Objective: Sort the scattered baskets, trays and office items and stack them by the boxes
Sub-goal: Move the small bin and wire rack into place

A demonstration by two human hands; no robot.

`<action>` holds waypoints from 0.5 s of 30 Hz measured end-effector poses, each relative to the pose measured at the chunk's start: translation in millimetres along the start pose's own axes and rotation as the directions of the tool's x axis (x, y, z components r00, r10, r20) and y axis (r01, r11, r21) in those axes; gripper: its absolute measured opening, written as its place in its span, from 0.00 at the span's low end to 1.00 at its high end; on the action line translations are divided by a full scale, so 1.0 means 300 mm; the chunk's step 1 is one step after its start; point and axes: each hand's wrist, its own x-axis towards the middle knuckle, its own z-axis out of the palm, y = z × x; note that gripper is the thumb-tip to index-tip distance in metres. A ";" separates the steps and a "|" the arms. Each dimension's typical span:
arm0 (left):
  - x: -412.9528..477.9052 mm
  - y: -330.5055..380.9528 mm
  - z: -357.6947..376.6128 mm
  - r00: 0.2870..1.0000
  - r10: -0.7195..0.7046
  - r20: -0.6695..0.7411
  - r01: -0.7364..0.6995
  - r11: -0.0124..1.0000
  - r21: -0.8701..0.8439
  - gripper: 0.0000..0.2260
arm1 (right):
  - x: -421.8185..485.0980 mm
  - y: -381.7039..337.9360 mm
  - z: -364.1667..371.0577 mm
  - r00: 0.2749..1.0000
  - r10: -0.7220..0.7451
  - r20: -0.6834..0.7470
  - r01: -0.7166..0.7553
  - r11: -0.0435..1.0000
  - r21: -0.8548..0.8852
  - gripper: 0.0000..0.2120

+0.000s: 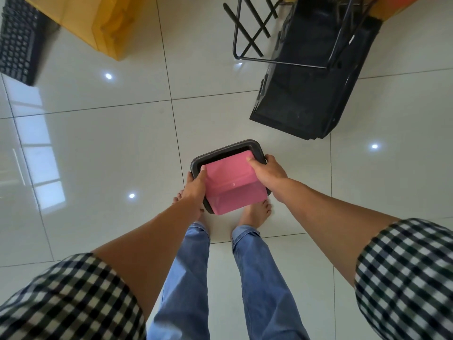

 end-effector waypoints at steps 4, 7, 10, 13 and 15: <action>-0.036 -0.005 0.010 0.999 0.039 -0.005 -0.039 0.999 0.013 0.43 | -0.029 0.002 -0.004 1.000 0.001 -0.011 -0.001 0.999 0.038 0.32; -0.110 0.001 0.002 0.996 0.084 0.003 -0.084 0.996 0.026 0.44 | -0.088 -0.004 -0.033 1.000 -0.005 -0.004 0.005 0.998 0.065 0.34; -0.232 0.022 -0.026 0.990 0.138 0.012 -0.139 0.989 0.055 0.45 | -0.189 -0.020 -0.083 1.000 -0.013 0.001 0.012 0.995 0.101 0.35; -0.372 0.043 -0.063 0.975 0.222 0.021 -0.223 0.975 0.013 0.37 | -0.326 -0.042 -0.144 0.999 -0.036 0.003 0.035 0.987 0.157 0.34; -0.470 0.061 -0.089 0.959 0.283 0.027 -0.282 0.959 -0.030 0.33 | -0.429 -0.053 -0.187 0.999 -0.053 0.004 0.051 0.979 0.197 0.34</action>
